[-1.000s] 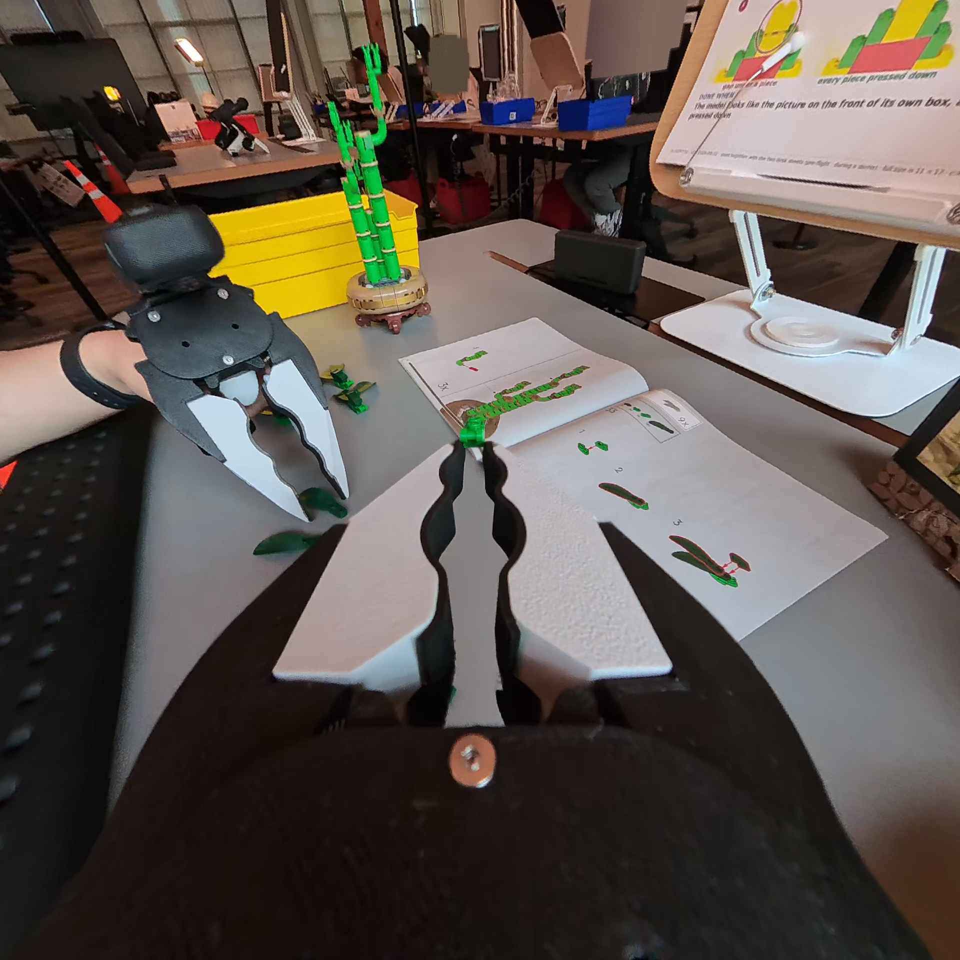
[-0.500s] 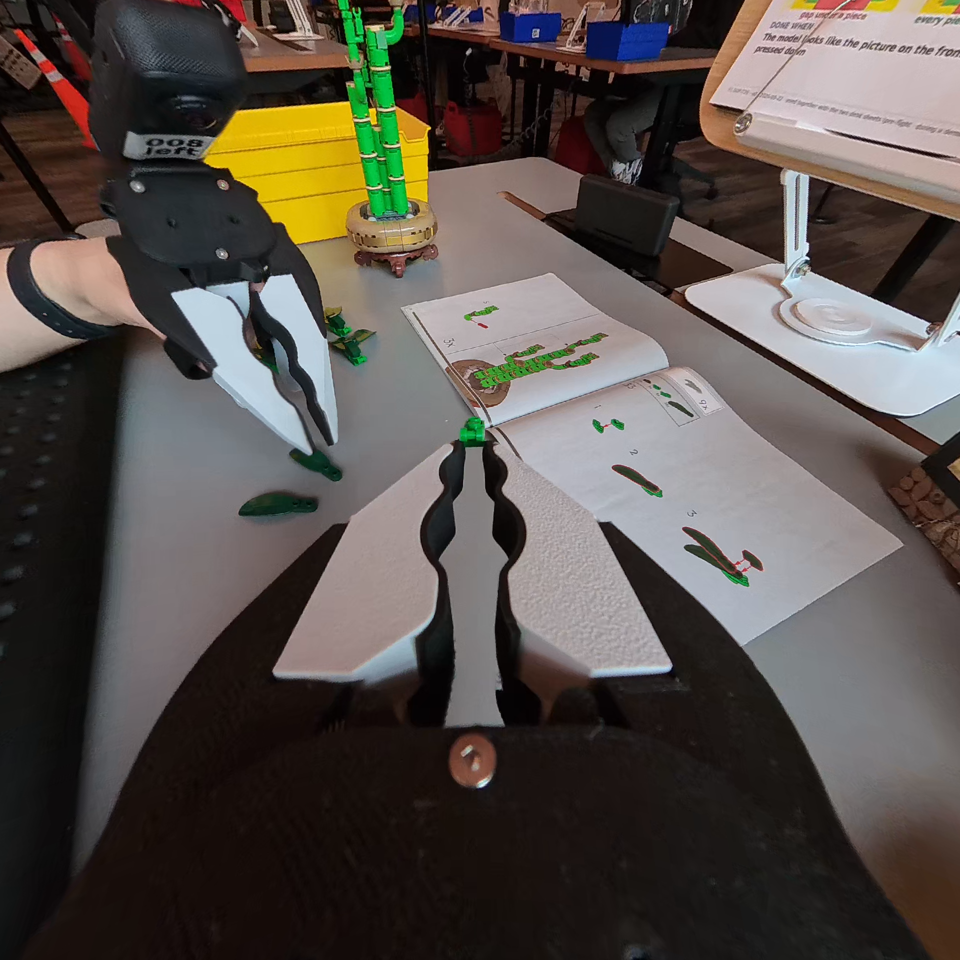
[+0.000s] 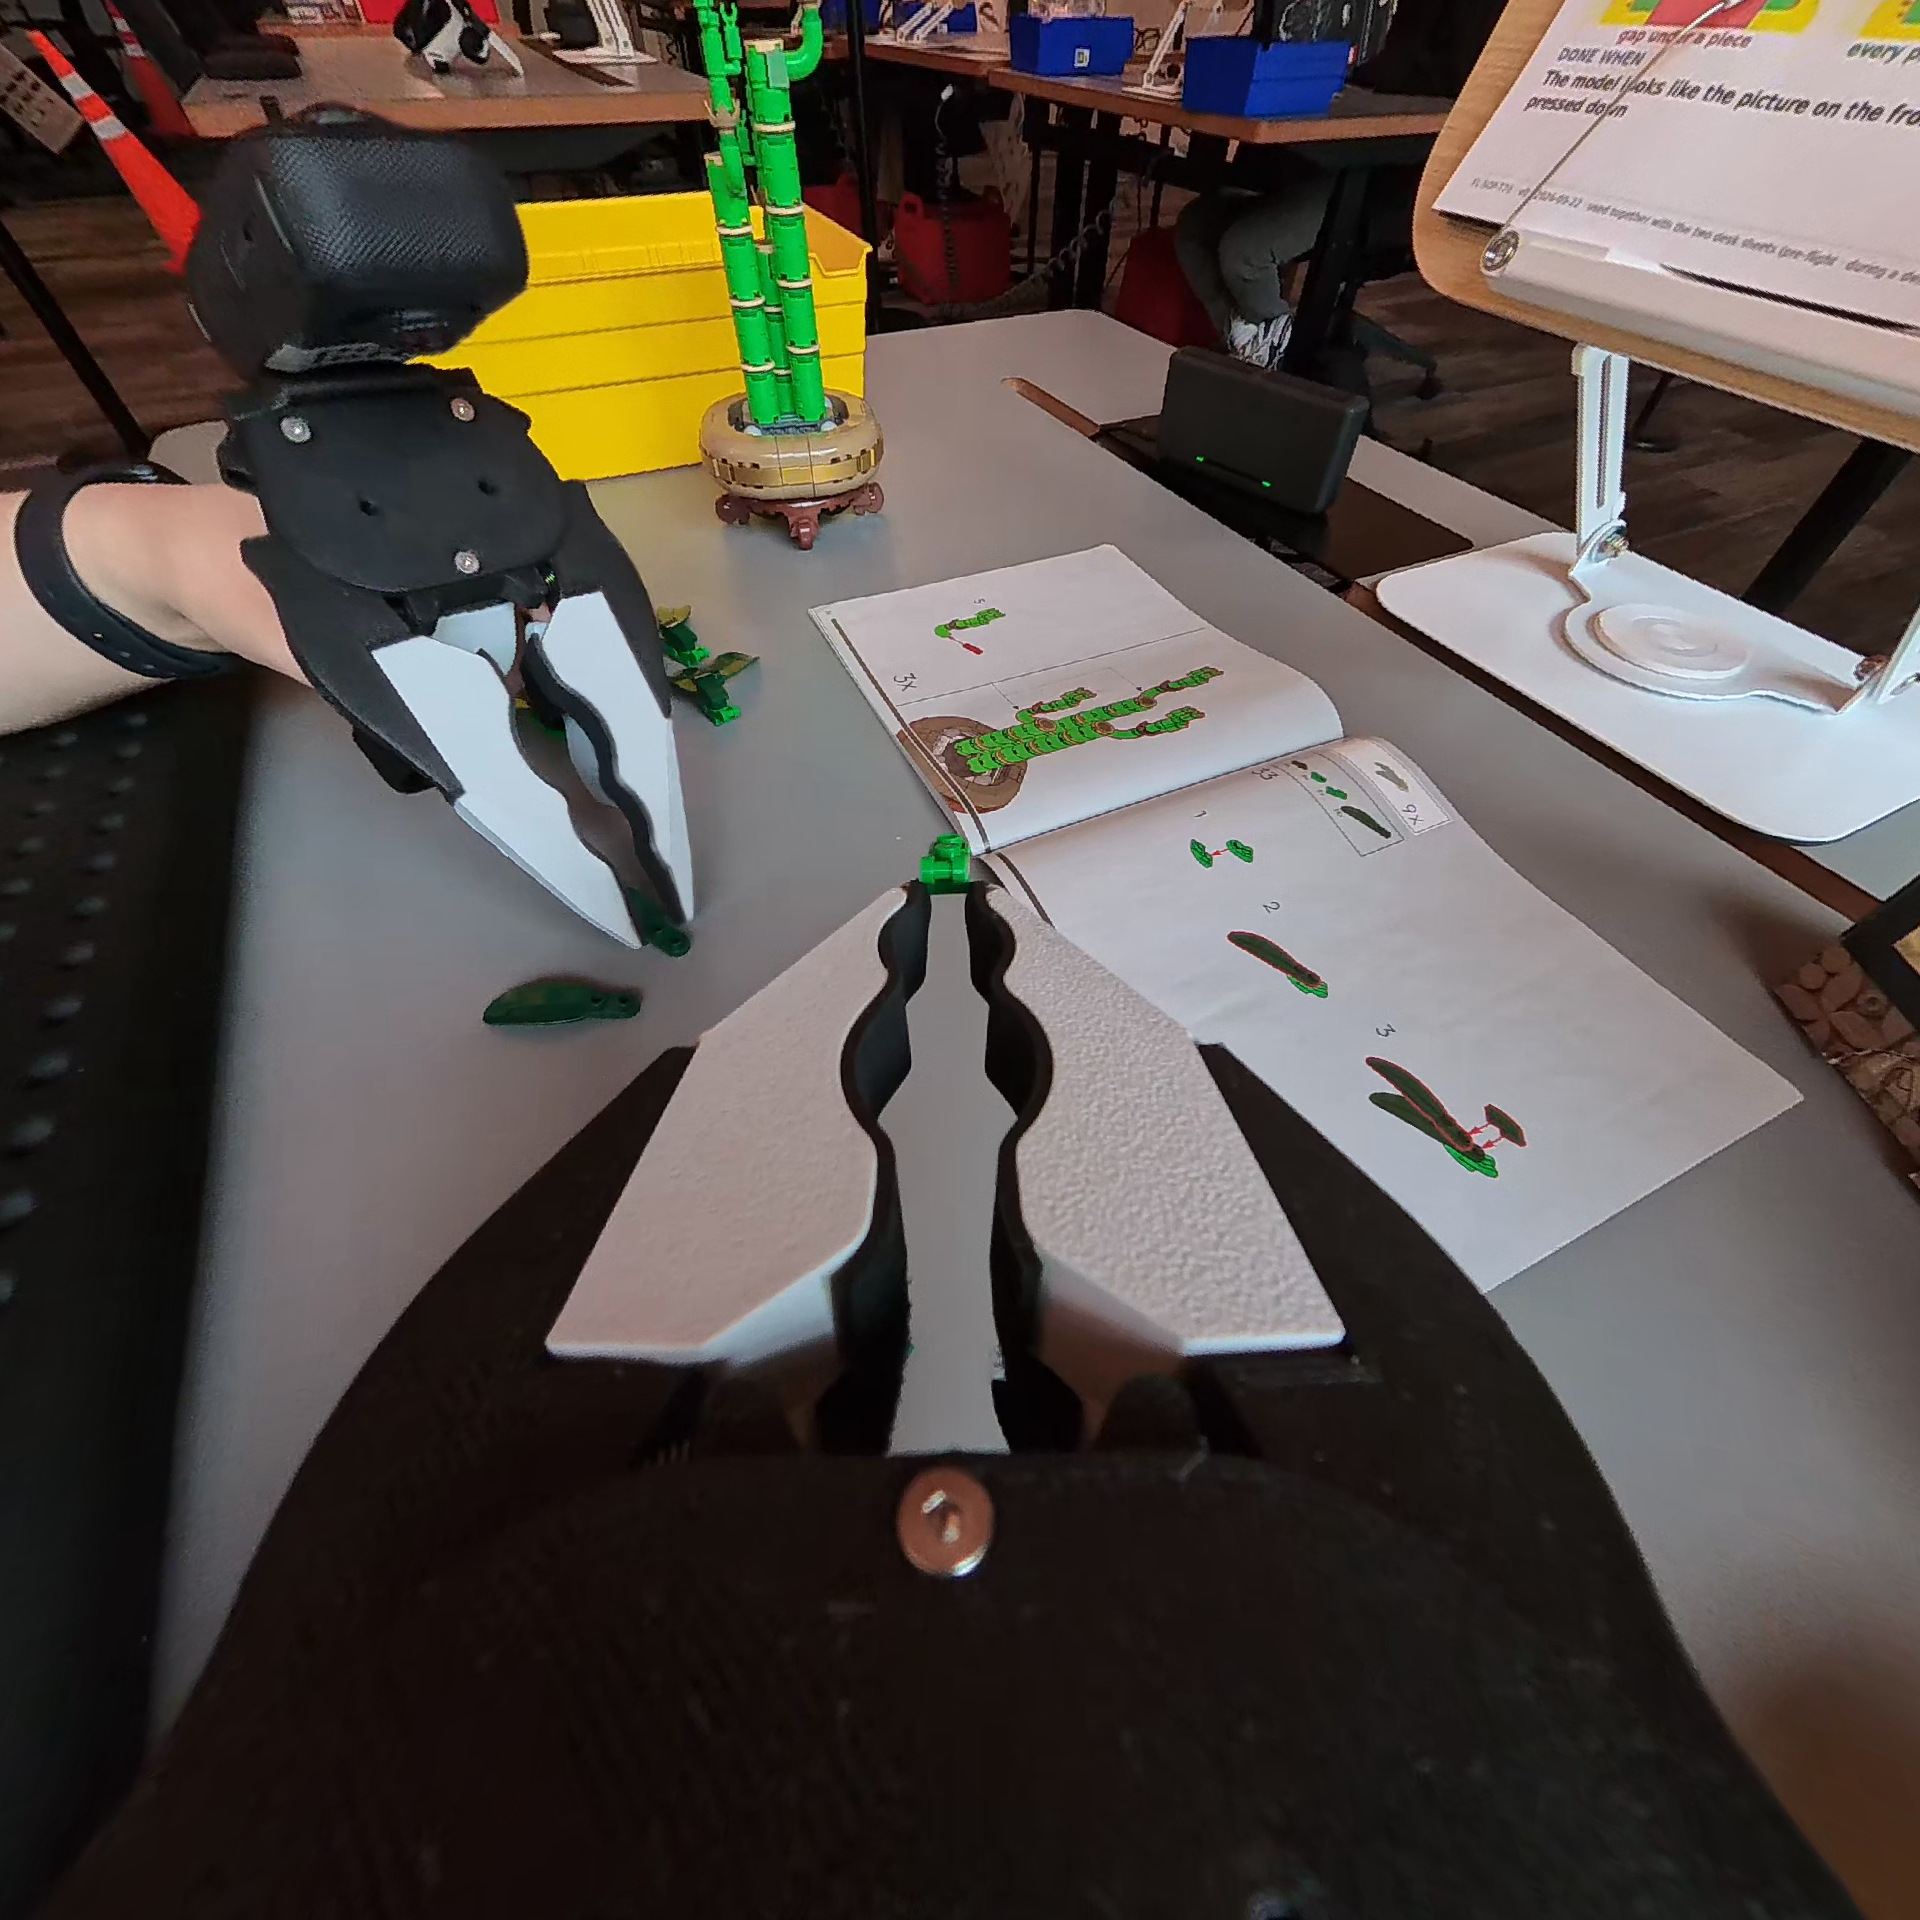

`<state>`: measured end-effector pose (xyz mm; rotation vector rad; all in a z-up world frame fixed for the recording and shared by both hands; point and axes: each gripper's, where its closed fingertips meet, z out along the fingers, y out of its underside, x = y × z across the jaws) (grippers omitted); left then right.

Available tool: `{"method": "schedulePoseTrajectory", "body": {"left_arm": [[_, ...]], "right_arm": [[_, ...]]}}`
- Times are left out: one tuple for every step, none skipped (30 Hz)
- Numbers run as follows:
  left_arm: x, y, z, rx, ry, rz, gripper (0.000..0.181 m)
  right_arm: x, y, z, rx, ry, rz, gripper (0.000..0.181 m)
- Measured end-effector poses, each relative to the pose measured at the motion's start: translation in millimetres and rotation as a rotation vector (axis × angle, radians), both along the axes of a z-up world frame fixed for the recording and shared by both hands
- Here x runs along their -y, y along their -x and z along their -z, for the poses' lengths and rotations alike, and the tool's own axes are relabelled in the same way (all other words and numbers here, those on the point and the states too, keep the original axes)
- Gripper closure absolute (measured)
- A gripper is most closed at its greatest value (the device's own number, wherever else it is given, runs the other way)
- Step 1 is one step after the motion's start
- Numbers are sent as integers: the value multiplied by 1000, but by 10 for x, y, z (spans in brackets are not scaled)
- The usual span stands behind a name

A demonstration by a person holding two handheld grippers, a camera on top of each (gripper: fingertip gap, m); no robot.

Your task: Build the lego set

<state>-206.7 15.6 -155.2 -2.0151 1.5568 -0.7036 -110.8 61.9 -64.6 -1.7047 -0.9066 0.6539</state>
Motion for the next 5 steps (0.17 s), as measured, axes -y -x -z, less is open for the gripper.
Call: {"method": "schedulePoseTrajectory", "body": {"left_arm": [[2,-3,4,-3,-5,2,172],[1,-5,4,-3,-11,3,172],[2,-6,6,-5,-15,6,173],[3,-4,8,-9,-18,8,174],[3,1,15,-13,-23,12,176]], "right_arm": [[0,0,1,0,1,-1,176],[-1,-2,4,2,1,0,176],[-4,-6,6,4,1,3,176],[-3,-7,8,5,2,3,176],[-2,-6,8,6,3,2,176]]}}
